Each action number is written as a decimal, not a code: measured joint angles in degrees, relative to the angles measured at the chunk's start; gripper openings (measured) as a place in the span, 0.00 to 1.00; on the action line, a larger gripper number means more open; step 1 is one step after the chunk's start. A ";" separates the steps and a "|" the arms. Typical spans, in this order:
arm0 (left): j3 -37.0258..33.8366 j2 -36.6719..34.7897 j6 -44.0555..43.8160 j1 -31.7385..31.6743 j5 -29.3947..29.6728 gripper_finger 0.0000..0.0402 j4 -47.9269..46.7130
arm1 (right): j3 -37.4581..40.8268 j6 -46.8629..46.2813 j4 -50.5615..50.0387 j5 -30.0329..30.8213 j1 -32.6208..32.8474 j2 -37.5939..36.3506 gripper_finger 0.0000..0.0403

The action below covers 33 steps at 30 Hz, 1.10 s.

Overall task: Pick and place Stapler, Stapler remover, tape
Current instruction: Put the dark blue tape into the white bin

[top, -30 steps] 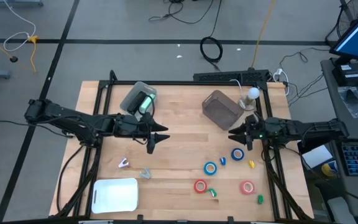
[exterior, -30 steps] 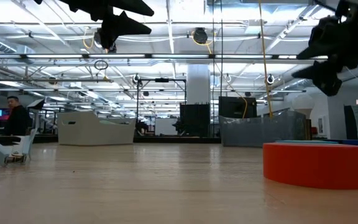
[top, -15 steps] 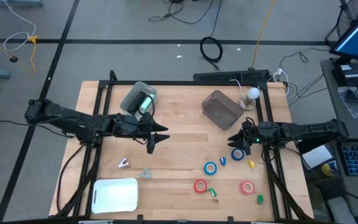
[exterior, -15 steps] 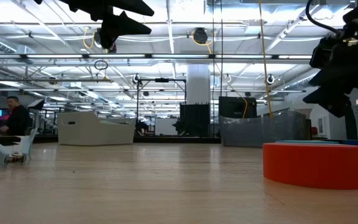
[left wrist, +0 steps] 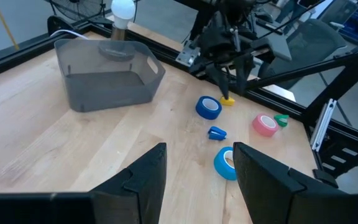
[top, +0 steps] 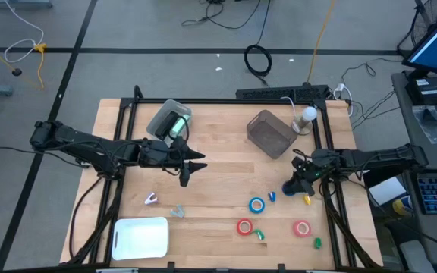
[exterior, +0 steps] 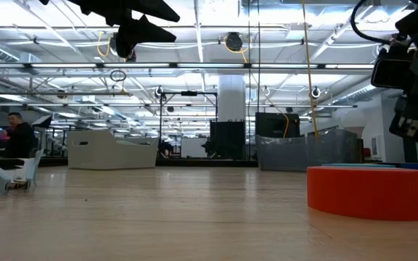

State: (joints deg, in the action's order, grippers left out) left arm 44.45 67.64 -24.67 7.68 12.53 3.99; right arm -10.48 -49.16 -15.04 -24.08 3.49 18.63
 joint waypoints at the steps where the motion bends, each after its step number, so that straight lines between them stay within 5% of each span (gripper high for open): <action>1: 0.00 0.00 0.07 -0.01 0.00 0.46 0.00 | -0.02 -0.99 0.99 -0.22 0.00 -0.01 0.30; 7: 0.00 -0.02 0.35 -0.05 0.02 0.46 -1.03 | -0.02 -6.75 7.97 0.19 0.00 -0.04 0.25; 15: -0.02 -0.02 0.29 -0.05 0.02 0.46 -4.31 | -0.02 -11.20 12.76 8.73 0.00 -0.02 0.24; 23: -0.02 -0.02 0.14 -0.05 -2.03 0.46 -4.29 | -0.37 3.74 25.71 17.90 0.00 -0.04 0.24; 33: -0.02 -0.02 -0.15 -0.05 -2.47 0.46 -4.29 | -14.39 13.09 -4.29 18.09 0.04 8.12 0.24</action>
State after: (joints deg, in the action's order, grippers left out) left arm 44.42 67.61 -24.82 7.64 10.07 -0.30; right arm -24.87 -36.07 -19.33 -5.99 3.53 26.75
